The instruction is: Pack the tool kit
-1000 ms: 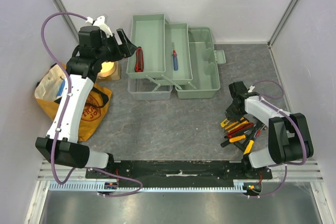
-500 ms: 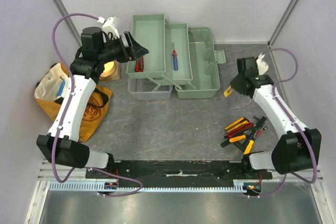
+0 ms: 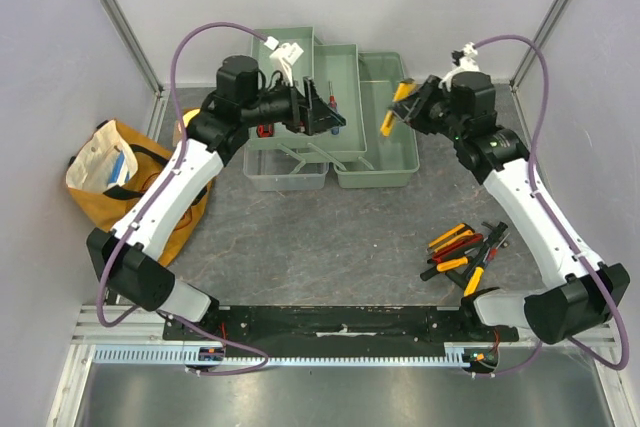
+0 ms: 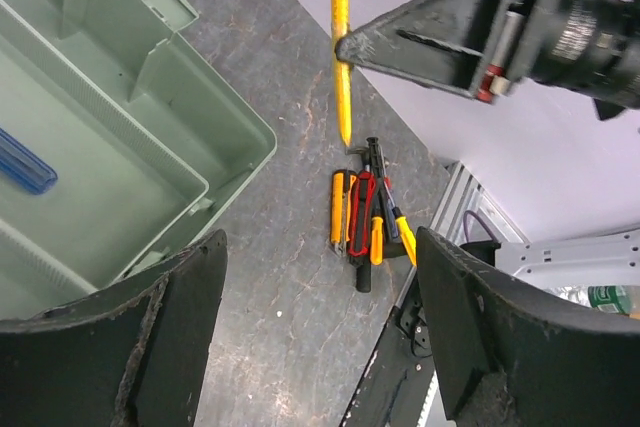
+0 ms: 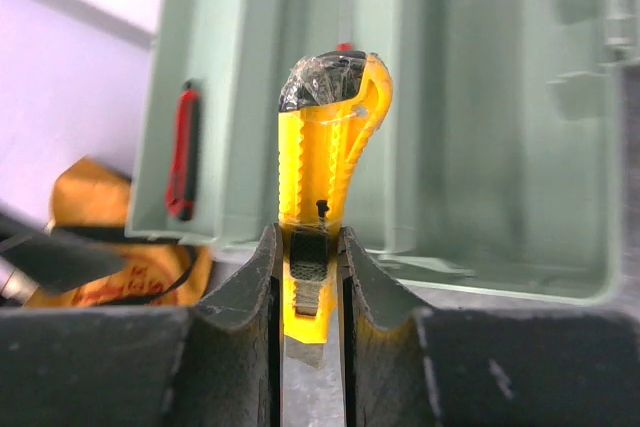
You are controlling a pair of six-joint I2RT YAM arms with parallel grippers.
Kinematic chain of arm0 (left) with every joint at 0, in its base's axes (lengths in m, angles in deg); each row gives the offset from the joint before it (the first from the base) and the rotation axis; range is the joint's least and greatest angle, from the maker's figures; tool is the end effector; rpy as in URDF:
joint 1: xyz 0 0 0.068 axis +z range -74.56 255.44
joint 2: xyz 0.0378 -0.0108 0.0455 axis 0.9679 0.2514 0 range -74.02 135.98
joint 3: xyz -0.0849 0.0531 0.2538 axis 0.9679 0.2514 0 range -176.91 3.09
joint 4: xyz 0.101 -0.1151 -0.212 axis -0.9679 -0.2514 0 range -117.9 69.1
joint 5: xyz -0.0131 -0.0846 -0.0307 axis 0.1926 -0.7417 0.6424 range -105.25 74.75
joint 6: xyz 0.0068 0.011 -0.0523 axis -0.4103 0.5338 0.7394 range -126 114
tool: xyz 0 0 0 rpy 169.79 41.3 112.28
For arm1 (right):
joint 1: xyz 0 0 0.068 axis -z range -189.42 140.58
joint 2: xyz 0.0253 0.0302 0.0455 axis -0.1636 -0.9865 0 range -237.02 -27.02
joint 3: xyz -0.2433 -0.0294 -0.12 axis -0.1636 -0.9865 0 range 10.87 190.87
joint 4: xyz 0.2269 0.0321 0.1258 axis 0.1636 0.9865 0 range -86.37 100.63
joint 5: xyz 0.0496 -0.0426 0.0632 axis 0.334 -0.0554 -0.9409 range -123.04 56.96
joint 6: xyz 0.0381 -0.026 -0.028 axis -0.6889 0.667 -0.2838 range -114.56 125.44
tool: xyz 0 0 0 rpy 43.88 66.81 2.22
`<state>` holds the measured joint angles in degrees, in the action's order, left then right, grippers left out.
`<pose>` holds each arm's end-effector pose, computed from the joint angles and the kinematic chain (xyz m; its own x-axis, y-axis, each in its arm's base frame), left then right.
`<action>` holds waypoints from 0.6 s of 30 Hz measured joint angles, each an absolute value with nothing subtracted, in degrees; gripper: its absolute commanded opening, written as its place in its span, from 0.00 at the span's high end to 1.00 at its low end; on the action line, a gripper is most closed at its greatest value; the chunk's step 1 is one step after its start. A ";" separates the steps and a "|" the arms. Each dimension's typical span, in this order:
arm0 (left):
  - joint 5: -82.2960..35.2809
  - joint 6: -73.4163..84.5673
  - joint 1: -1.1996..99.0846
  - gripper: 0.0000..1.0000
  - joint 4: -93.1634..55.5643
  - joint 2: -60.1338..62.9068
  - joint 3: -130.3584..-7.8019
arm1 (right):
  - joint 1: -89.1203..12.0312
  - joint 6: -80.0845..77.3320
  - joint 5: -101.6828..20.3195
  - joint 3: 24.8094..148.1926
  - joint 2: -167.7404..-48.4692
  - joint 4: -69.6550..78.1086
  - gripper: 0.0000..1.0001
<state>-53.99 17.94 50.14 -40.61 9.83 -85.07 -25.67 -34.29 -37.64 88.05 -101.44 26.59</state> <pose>0.2884 -0.1611 0.4273 -0.5761 -0.0778 -0.8137 0.7058 0.4548 -0.5432 0.2811 0.0850 0.4018 -0.4793 0.5239 -0.7042 -0.0583 0.7815 0.6211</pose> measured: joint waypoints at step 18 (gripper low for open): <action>-42.99 11.73 40.83 0.82 -37.88 16.35 -87.30 | -36.82 -33.72 -42.21 93.06 -104.65 18.29 1.00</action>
